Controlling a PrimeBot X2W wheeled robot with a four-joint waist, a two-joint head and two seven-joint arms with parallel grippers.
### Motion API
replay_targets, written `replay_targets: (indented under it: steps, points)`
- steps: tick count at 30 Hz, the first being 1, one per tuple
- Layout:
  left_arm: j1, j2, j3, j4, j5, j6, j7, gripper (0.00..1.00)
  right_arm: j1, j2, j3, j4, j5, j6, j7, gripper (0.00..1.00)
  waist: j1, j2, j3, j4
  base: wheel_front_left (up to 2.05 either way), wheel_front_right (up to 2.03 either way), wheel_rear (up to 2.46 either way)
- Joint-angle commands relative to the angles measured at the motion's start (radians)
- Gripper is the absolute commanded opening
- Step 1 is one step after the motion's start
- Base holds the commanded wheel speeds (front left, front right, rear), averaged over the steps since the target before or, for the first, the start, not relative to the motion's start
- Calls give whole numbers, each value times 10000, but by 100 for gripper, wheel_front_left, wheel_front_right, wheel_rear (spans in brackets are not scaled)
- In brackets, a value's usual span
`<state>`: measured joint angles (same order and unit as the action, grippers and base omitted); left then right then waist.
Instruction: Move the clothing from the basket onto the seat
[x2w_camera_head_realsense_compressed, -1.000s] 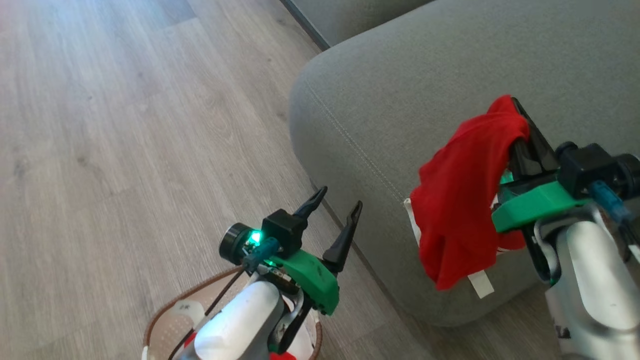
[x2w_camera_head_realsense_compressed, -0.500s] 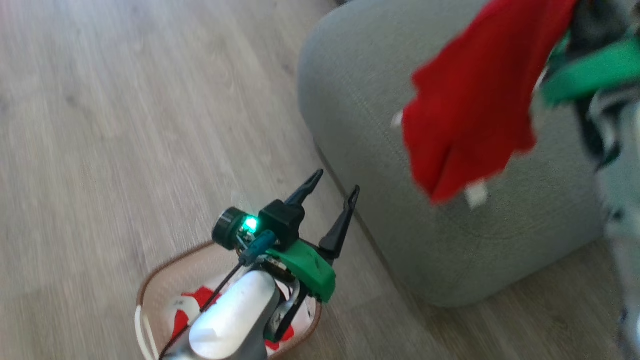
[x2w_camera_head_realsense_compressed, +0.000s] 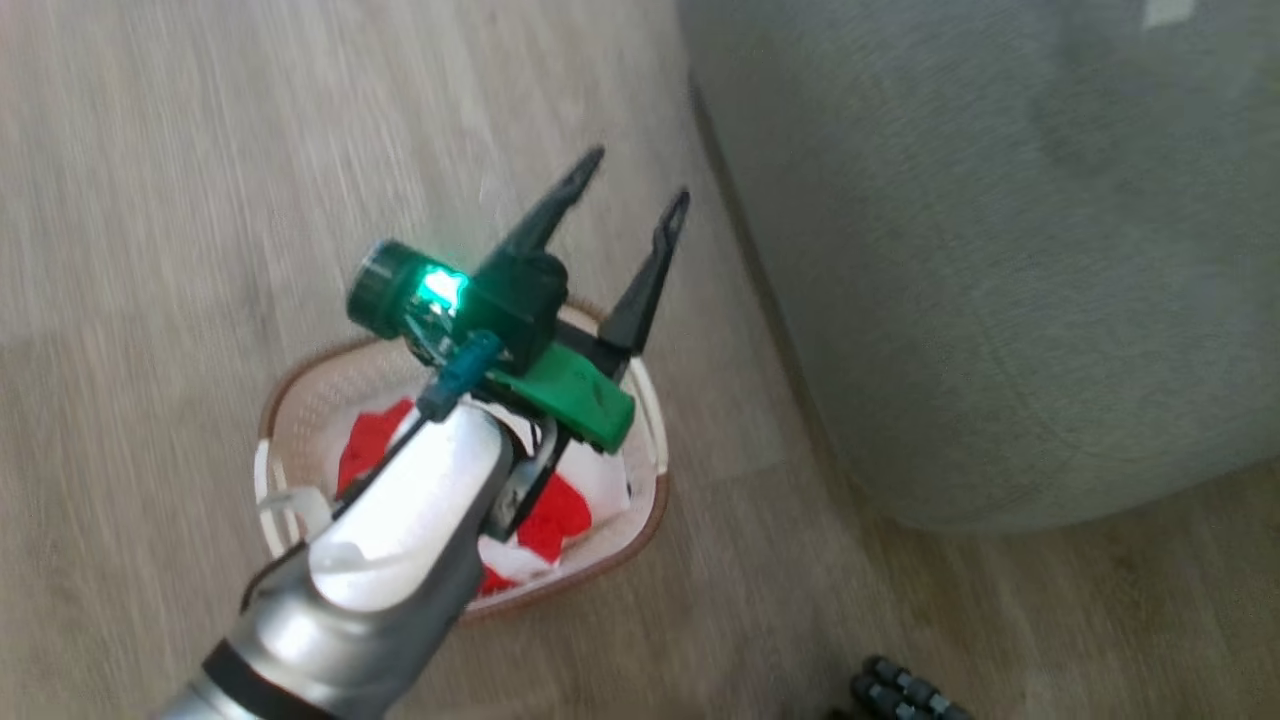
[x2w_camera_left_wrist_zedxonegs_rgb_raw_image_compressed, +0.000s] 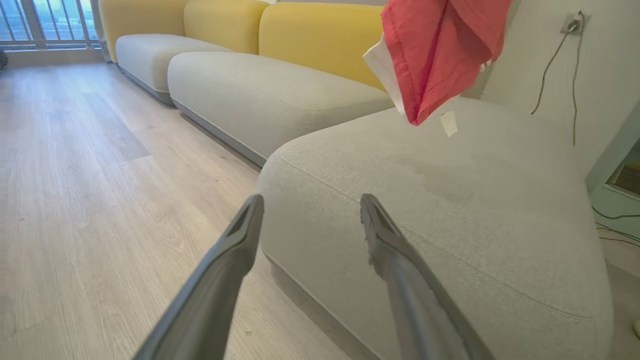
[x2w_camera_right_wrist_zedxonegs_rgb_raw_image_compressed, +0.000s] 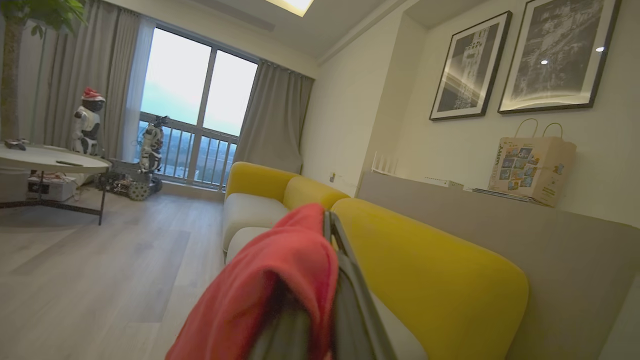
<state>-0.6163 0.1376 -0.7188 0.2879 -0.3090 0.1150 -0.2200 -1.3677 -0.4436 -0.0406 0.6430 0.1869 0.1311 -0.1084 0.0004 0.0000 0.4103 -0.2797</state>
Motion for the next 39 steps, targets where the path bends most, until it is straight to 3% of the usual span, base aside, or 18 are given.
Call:
replay_targets:
  steps: [1,9,19,25,26,27,28,29,30,39]
  points:
    - [-401,215,396,-480,110,59,69,100,-596,-271,-267,-38,-145,-4,-51,0,-4,0,1085,700,0,0,0]
    - [-570,651,424,-1489,435,351,381,100,-1552,-568,-1606,1648,-1225,-4,-840,0,-4,0,2218,1230,0,0,0]
    - [-421,1005,255,-2070,600,496,813,100,-360,378,-2844,3895,-2272,-4,-1492,0,-4,0,2962,1276,0,0,0]
    - [-228,1221,232,-2238,595,583,938,100,278,847,-3312,4233,-2654,-4,-1528,0,-4,0,3082,1155,0,0,0]
    - [-217,1247,234,-2265,596,599,959,100,372,912,-3374,4147,-2692,-4,-1529,3,-4,0,3091,1132,0,0,0]
    - [-211,1270,239,-2284,592,613,975,100,462,980,-3433,4062,-2724,-4,-1530,32,-4,0,3096,1108,0,0,0]
    - [-211,1270,239,-2284,592,613,975,100,462,980,-3433,4062,-2724,-4,-1530,32,-4,0,3096,1108,0,0,0]
    - [-213,1293,248,-2291,583,620,986,100,550,1046,-3480,3972,-2752,-4,-1530,62,-4,0,3097,1088,0,0,0]
    - [-214,1314,260,-2290,572,628,991,100,634,1117,-3506,3892,-2775,-4,-1530,100,-4,0,3090,1065,0,0,0]
    - [-42,1501,560,-2292,359,864,830,100,1724,1674,-2637,2791,-2151,-4,-1532,100,-4,0,2711,670,0,0,0]
